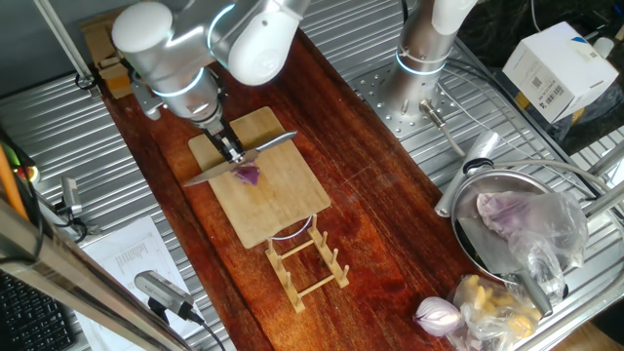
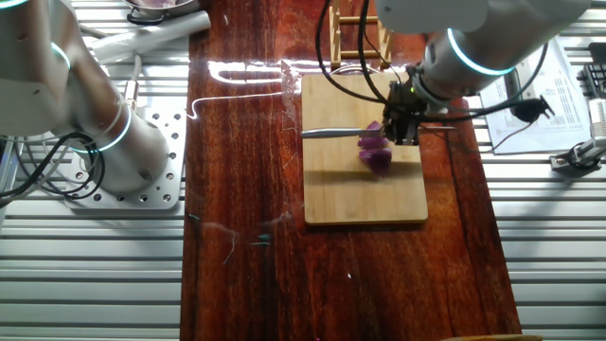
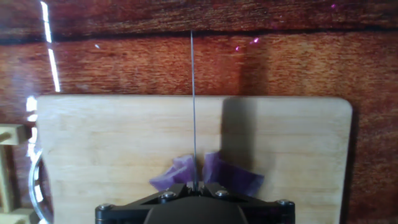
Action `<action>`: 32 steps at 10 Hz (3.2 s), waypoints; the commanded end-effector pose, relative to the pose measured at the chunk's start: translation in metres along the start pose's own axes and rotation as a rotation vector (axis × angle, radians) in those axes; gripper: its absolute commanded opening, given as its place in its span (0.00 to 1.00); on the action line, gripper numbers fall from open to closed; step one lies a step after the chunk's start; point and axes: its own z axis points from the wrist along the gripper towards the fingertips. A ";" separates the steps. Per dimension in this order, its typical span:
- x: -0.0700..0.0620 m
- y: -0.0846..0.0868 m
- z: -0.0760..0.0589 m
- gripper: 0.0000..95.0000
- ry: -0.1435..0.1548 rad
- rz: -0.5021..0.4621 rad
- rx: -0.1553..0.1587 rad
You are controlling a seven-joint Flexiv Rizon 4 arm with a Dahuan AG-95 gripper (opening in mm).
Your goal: Chop the onions
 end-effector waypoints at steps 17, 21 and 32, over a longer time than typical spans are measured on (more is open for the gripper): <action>0.002 0.018 0.021 0.00 -0.030 0.029 0.006; 0.003 0.019 0.020 0.00 -0.029 0.026 0.006; -0.008 0.018 0.054 0.00 -0.026 -0.027 0.000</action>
